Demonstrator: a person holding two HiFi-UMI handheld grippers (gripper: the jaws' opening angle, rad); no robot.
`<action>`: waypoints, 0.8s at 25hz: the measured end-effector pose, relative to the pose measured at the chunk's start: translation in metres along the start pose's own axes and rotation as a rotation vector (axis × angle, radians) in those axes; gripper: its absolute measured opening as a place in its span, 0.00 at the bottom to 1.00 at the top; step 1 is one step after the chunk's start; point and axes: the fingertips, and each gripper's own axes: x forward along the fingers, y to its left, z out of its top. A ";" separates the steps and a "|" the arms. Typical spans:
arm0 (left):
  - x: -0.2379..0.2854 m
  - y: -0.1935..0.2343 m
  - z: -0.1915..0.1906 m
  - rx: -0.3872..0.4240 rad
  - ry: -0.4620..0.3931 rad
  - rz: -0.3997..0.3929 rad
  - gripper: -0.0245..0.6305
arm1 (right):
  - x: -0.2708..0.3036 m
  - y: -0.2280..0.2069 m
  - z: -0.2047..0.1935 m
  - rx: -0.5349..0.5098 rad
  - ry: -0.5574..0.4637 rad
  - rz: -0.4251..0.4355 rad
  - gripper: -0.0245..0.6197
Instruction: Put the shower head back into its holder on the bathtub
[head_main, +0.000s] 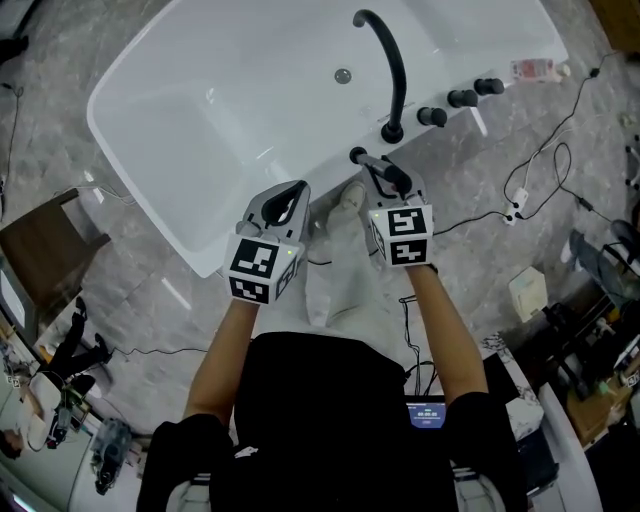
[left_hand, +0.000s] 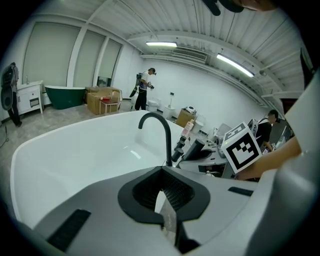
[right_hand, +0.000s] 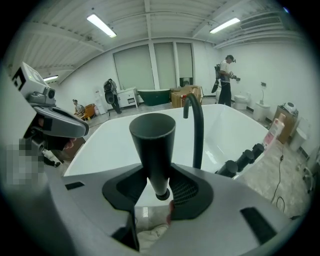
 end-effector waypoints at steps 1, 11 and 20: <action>0.002 0.002 -0.003 -0.007 0.004 -0.001 0.06 | 0.004 0.000 -0.003 -0.001 0.006 0.000 0.26; 0.016 0.009 -0.020 -0.032 0.030 0.004 0.06 | 0.029 0.002 -0.029 -0.024 0.058 0.002 0.26; 0.018 0.014 -0.035 -0.050 0.056 0.016 0.06 | 0.044 0.000 -0.045 -0.012 0.092 -0.010 0.26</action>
